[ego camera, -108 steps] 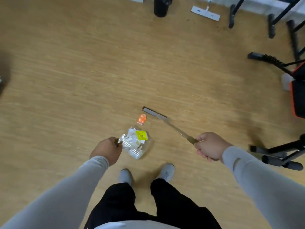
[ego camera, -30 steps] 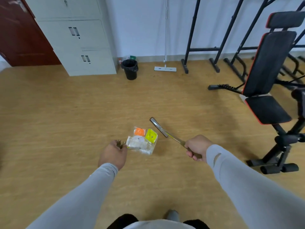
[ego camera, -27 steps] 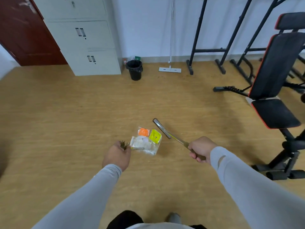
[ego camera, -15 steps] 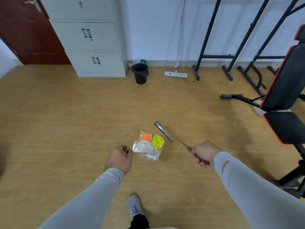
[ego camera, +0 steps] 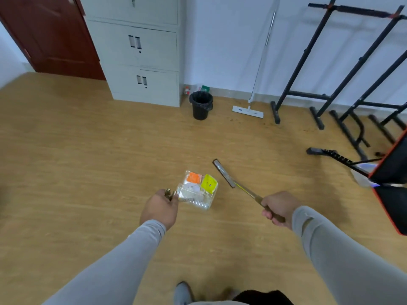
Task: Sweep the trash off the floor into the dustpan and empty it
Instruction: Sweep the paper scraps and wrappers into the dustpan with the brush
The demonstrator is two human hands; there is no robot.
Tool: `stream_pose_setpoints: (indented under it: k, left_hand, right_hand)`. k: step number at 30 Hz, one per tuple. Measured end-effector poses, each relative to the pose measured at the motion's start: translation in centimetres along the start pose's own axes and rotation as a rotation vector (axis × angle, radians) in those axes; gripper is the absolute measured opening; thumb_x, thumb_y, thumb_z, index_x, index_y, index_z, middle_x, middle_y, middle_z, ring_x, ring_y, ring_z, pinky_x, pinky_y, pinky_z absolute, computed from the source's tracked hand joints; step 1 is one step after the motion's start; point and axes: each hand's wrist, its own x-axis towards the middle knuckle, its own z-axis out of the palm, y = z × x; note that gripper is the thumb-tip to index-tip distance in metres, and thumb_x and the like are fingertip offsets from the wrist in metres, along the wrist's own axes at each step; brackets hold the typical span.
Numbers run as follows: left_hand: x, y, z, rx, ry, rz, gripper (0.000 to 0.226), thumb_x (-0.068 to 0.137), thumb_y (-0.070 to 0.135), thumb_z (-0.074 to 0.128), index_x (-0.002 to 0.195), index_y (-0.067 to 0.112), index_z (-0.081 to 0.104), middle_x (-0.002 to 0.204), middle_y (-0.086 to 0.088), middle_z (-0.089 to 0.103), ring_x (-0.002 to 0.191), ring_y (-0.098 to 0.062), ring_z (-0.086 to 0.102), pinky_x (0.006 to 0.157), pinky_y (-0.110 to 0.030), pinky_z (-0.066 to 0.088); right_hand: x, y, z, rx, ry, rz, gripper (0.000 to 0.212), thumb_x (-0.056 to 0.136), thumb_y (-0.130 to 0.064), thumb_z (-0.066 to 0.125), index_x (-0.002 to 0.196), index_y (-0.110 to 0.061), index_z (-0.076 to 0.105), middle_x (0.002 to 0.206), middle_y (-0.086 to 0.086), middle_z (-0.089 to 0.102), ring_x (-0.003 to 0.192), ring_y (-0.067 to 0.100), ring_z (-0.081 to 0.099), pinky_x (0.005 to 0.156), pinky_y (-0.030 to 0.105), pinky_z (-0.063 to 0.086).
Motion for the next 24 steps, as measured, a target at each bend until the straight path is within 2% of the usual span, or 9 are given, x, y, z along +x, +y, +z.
stream_pose_setpoints:
  k: [4,10,13,15,20,24]
  left_hand:
    - [3.5,1.2,-0.5,-0.028,0.019,-0.034,0.032,0.095,0.042,0.057,0.111,0.015,0.065,0.099,-0.009,0.072,0.098,-0.034,0.065,0.079,-0.034,0.049]
    - [9.0,4.7,0.1,-0.055,0.04,-0.08,0.035,0.095,0.043,0.059,0.115,0.015,0.065,0.101,-0.009,0.072,0.101,-0.033,0.064,0.076,-0.032,0.045]
    - [12.2,7.1,0.8,-0.037,0.044,-0.085,0.032,0.094,0.042,0.06,0.112,0.016,0.066,0.096,-0.007,0.071,0.095,-0.032,0.063,0.075,-0.03,0.043]
    - [14.2,9.0,1.3,-0.029,0.046,-0.09,0.028,0.095,0.04,0.059,0.108,0.016,0.065,0.088,-0.006,0.067,0.085,-0.03,0.059,0.072,-0.03,0.042]
    - [18.7,13.9,2.6,0.013,0.052,-0.077,0.02,0.096,0.037,0.058,0.095,0.017,0.057,0.079,-0.005,0.064,0.081,-0.032,0.06,0.07,-0.032,0.043]
    - [22.1,16.7,3.1,0.018,0.074,-0.073,0.022,0.096,0.037,0.06,0.102,0.016,0.062,0.083,-0.006,0.066,0.083,-0.032,0.06,0.072,-0.032,0.045]
  right_hand:
    - [2.0,-3.0,0.7,0.009,-0.02,-0.009,0.021,0.095,-0.008,0.053,0.103,0.007,0.065,0.061,0.013,0.055,0.041,0.018,0.039,0.038,0.018,0.032]
    - [6.6,-7.3,0.2,0.004,-0.07,-0.006,0.018,0.095,-0.01,0.056,0.095,0.005,0.067,0.064,0.014,0.057,0.047,0.02,0.041,0.039,0.021,0.034]
    - [10.0,-9.6,-0.6,0.031,-0.094,-0.007,0.017,0.093,-0.01,0.056,0.093,0.003,0.066,0.068,0.016,0.059,0.054,0.023,0.044,0.04,0.022,0.036]
    - [12.1,-11.3,-1.4,0.041,-0.099,-0.003,0.016,0.094,-0.011,0.057,0.09,0.001,0.066,0.069,0.015,0.06,0.057,0.023,0.046,0.042,0.022,0.038]
    - [16.5,-15.4,-3.9,0.012,-0.137,-0.011,0.017,0.093,-0.013,0.055,0.082,-0.004,0.063,0.056,0.009,0.055,0.047,0.02,0.044,0.041,0.018,0.038]
    - [18.8,-19.2,-5.5,-0.035,-0.166,-0.016,0.019,0.093,-0.014,0.055,0.076,-0.007,0.059,0.05,0.007,0.051,0.044,0.018,0.041,0.041,0.018,0.037]
